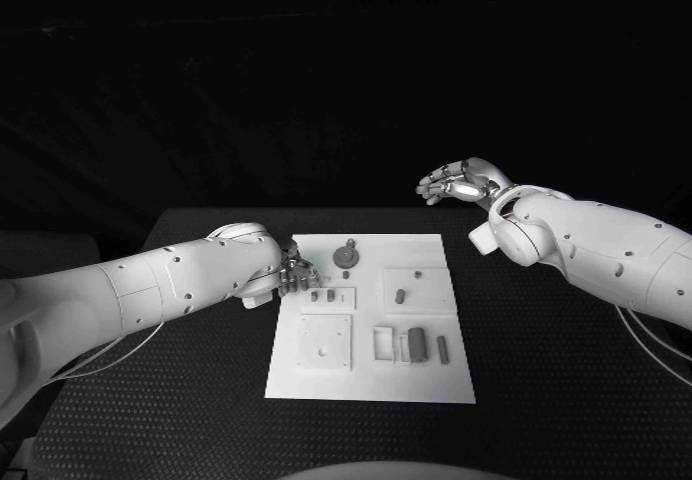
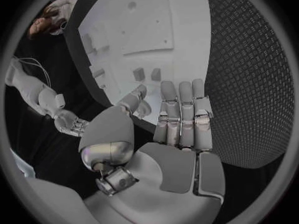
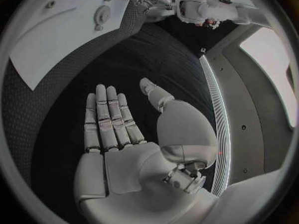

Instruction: Assemble the parts on the task board

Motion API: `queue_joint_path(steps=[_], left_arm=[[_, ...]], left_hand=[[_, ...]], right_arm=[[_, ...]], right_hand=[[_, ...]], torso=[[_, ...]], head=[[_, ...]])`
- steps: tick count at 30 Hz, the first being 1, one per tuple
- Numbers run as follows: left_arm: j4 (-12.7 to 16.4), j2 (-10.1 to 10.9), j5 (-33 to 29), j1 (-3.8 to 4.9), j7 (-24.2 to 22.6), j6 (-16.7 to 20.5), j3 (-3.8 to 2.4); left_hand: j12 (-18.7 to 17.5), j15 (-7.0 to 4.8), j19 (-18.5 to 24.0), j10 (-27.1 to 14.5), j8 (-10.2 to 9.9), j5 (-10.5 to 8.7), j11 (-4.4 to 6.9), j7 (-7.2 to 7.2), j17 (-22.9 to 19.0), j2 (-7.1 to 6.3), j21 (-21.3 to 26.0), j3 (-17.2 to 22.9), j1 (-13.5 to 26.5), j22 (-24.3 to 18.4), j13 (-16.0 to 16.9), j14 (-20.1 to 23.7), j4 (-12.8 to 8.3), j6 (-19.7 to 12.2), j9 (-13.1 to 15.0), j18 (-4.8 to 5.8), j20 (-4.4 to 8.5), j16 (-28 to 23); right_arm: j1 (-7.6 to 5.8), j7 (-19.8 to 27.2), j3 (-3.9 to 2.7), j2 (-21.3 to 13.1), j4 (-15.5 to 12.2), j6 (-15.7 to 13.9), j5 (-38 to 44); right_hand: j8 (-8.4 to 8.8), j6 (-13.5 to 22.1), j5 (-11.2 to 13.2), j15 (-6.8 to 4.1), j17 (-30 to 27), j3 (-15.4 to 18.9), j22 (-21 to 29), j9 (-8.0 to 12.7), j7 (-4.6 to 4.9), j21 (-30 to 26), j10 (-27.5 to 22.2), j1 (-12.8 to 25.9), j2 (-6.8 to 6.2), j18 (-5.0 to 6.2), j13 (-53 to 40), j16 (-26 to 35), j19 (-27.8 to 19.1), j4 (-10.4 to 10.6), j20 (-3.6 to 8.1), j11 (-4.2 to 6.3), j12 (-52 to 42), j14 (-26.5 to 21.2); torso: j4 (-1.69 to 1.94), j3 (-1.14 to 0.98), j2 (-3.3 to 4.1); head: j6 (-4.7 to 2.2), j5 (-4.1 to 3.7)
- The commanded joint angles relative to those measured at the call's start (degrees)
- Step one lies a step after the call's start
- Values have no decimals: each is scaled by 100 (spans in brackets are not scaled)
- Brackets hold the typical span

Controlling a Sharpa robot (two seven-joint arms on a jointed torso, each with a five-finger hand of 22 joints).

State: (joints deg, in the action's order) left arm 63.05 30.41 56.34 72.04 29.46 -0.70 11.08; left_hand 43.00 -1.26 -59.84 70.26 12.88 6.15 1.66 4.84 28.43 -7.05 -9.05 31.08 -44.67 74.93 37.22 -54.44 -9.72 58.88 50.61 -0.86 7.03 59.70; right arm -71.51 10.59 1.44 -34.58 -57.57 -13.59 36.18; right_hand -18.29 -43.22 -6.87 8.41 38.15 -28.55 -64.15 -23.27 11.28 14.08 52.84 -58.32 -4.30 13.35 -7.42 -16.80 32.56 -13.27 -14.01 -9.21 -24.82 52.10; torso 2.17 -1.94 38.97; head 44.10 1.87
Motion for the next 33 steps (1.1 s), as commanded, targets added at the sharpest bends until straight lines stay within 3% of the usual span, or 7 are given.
queue_joint_path(steps=[1, 6, 10, 14, 19, 25, 33], left_arm=[[65, 41, -639, 31, -474, 356, -83], [73, 63, -795, 86, -1032, 665, -137], [14, -7, -688, 87, -1672, 940, -135], [-107, -139, -91, 83, -2269, 1261, -129], [-284, -363, 868, 66, -2665, 1522, -104], [-523, -611, 1693, -11, -2835, 1518, -52], [-817, -782, 2338, -153, -2931, 1643, 83]], left_hand=[[-365, 200, 358, -346, -84, -11, -140, 107, -163, 111, 253, 23, -104, 1, -230, 362, -86, -209, -37, 86, -192, -254], [-1224, 673, 1075, -976, -274, 47, -483, 355, -513, 237, 548, 208, -443, -342, -762, 1045, -456, -598, -310, 41, -654, -771], [-1796, 679, 977, -1570, -366, 48, -791, 377, -597, 281, 524, 362, -900, -495, -1151, 886, -641, -789, -498, -36, -686, -850], [-2010, 498, 542, -1514, -324, 52, -835, 392, -573, 276, 456, 389, -1478, -594, -1425, 459, -671, -778, -676, -99, -560, -729], [-2126, 443, 379, -1259, -225, -4, -801, 333, -574, 190, 512, 299, -1885, -708, -1636, 321, -683, -680, -848, -42, -476, -746], [-2293, 286, 83, -1062, -163, 53, -771, 293, -379, 20, 398, 141, -2003, -629, -1800, 78, -676, -597, -997, -40, -332, -500], [-2629, -5, -695, -744, -152, -33, -654, 248, 222, -21, -73, 17, -2155, -132, -1929, -525, -672, -487, -1233, -115, -2, 229]], right_arm=[[4, 45, -2, -4, 0, 27, 3], [5, 46, -2, -8, 6, 22, 3], [5, 49, -2, -2, 22, 19, 5], [5, 49, -2, 13, 36, 18, 5], [5, 55, -2, 48, 58, 26, 3], [5, 60, -3, 84, 109, 31, 3], [4, 61, -3, 92, 113, 31, 3]], right_hand=[[-5, 31, -13, 12, 6, 8, -9, 5, 120, -27, 10, -12, -27, -79, 6, 27, -26, 43, -4, -11, 21, -23], [-5, 30, -13, 12, 7, 7, -11, 6, 119, -29, 10, -13, -25, -80, 6, 28, -27, 44, -4, -11, 21, -23], [-6, 30, -13, 12, 7, 6, -12, 6, 117, -30, 10, -14, -22, -80, 6, 28, -27, 43, -4, -11, 21, -23], [-7, 29, -14, 12, 8, 5, -14, 6, 116, -32, 10, -16, -21, -80, 7, 28, -28, 43, -4, -11, 21, -22], [-8, 28, -14, 12, 9, 5, -16, 6, 115, -33, 10, -16, -18, -80, 7, 28, -28, 44, -3, -11, 20, -22], [-8, 28, -13, 11, 10, 5, -18, 7, 114, -34, 11, -16, -16, -80, 7, 29, -28, 45, -4, -11, 20, -21], [-9, 28, -13, 11, 11, 5, -21, 8, 115, -36, 11, -16, -14, -81, 7, 29, -27, 46, -3, -11, 19, -20]], torso=[[0, -2, 0], [2, -3, 0], [0, -4, 0], [1, -2, 4], [-5, -9, 3], [-6, -8, 4], [-7, -10, 7]], head=[[-19, -15], [-59, -29], [-102, -35], [-133, -51], [-182, -48], [-205, -57], [-192, -53]])
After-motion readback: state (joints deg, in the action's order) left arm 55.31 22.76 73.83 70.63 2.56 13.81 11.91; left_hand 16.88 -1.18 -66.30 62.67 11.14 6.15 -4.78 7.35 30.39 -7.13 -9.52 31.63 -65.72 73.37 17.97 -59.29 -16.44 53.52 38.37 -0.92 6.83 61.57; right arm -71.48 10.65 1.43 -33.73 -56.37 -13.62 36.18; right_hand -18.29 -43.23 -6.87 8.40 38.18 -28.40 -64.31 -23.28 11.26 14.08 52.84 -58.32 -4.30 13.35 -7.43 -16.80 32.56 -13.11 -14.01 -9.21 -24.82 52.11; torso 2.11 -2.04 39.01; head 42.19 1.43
